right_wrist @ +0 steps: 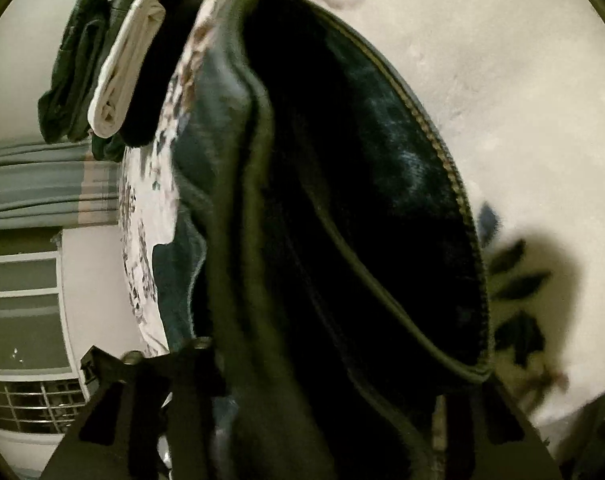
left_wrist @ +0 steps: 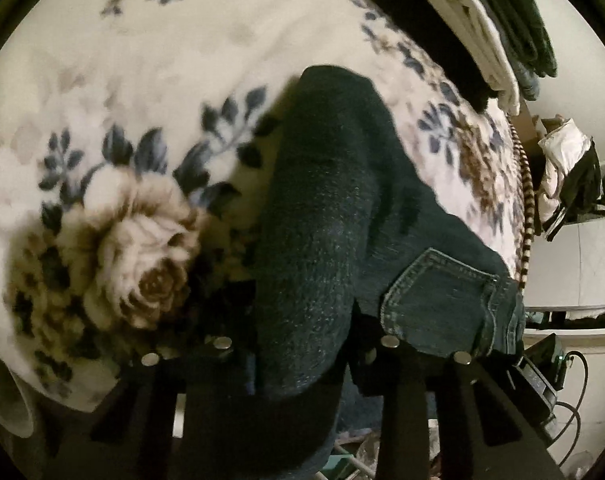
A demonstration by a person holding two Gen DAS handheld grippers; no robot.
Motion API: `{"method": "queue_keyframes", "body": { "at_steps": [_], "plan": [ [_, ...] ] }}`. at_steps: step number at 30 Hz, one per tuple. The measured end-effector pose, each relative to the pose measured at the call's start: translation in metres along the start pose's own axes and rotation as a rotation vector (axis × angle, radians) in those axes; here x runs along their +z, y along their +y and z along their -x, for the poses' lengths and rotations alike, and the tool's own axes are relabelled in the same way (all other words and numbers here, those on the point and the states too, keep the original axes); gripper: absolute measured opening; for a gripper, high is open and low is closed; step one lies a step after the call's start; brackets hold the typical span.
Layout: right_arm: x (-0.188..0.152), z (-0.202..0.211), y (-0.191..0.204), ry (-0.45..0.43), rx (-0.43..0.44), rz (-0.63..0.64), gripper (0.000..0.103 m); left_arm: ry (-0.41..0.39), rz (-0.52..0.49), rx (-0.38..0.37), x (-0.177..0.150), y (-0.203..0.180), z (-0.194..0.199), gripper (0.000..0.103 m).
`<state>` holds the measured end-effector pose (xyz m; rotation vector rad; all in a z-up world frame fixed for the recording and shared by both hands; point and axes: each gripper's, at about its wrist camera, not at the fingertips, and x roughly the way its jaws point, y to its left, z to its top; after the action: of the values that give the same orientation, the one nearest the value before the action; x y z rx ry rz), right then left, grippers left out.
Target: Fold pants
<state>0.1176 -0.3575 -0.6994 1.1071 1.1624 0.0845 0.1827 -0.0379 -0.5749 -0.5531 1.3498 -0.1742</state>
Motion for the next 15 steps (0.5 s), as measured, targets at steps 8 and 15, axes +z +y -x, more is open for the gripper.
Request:
{"method": "queue_keyframes", "body": {
  "at_steps": [8, 15],
  "plan": [
    [0.012, 0.053, 0.055, 0.001, 0.014, 0.065, 0.034, -0.074, -0.032, -0.012, 0.022, -0.044, 0.064, 0.026],
    [0.045, 0.096, 0.142, -0.021, 0.057, 0.135, 0.034, -0.123, -0.086, -0.019, 0.064, -0.105, 0.130, 0.026]
  ]
}}
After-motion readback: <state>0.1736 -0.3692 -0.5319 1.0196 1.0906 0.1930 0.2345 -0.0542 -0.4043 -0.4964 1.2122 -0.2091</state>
